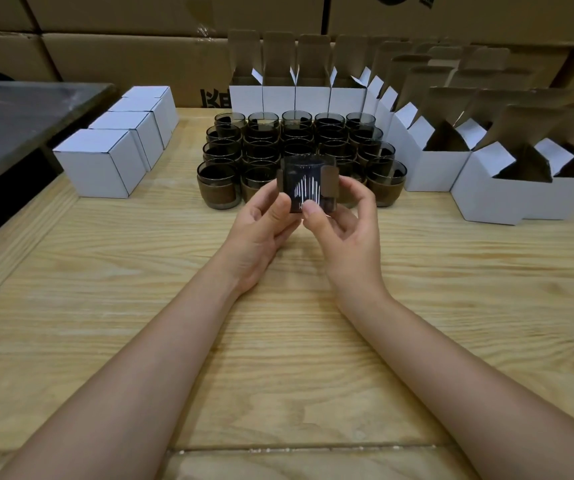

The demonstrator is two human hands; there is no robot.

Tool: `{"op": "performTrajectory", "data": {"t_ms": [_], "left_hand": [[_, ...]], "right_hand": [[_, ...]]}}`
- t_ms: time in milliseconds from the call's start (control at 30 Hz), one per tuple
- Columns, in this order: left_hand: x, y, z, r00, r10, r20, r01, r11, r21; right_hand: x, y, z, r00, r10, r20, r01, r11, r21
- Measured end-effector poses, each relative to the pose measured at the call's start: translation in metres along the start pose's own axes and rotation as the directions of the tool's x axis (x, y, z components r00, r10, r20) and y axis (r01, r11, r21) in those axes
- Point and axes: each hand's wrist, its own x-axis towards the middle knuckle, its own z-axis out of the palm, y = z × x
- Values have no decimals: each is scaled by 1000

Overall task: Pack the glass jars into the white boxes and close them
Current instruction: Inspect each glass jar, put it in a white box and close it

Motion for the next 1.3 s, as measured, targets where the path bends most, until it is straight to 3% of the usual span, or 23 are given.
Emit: {"op": "performTrajectory", "data": {"t_ms": [167,300,467,667,833,1300], "left_hand": [[0,1,-2,997,-23,76,20,999,44],[0,-2,-4,998,-13,58,12,1000,14],[0,-3,-1,1000,7,4,-6,999,-37],[2,-3,0,995,31,-92,-39,996,-83],[2,-4,2,997,52,-65,-54,998,-32],[4,-7,-2,998,60,-18,-60,998,2]], "right_hand": [[2,-2,1,989,149,5,-147,974,171],[4,-1,2,979,201,36,-204,949,239],[4,3,3,985,169,27,-171,970,175],[6,8,-3,990,102,-100,-97,994,53],[6,11,-1,998,41,-46,-41,999,4],[7,-2,0,963,265,51,-264,887,379]]}}
